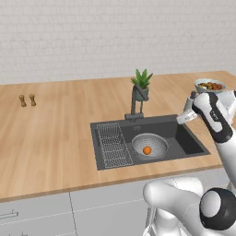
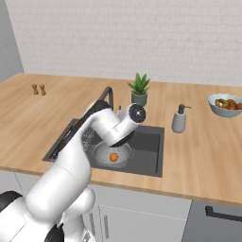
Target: Put the colander in the sink, put the tangerine in the colander, and turn on the sink faucet and pour water over the colander.
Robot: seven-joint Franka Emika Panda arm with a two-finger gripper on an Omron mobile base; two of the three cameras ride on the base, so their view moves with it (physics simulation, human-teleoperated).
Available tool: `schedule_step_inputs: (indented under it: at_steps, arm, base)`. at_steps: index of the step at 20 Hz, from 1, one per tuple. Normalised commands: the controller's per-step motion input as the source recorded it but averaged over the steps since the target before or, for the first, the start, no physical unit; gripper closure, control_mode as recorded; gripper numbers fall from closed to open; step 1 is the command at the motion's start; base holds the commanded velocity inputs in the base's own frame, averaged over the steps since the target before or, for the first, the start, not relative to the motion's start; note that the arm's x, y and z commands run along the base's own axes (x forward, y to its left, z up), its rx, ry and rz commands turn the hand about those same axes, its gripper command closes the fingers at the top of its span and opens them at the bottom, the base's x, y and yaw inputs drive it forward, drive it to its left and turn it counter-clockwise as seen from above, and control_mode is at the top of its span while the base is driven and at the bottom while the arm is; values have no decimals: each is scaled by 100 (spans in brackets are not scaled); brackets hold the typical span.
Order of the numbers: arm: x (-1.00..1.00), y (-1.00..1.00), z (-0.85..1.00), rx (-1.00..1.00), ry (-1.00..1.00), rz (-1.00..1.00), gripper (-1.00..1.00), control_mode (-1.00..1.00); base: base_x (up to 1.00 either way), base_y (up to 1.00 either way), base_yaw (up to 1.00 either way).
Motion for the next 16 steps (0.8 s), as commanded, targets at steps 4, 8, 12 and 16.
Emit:
schedule_step_inputs:
  at_steps: [4,8,12,16]
  arm:
    - [56,-1,0,28,-30,25,-100,-100]
    - [71,5,-7,35,-15,26,-100,-100]
    - [72,5,-1,33,-16,20,-100,-100]
    - [52,13,4,17,-8,10,-100,-100]
  base:
    - [0,0,0]
    - [0,0,0]
    - [0,0,0]
    - [0,0,0]
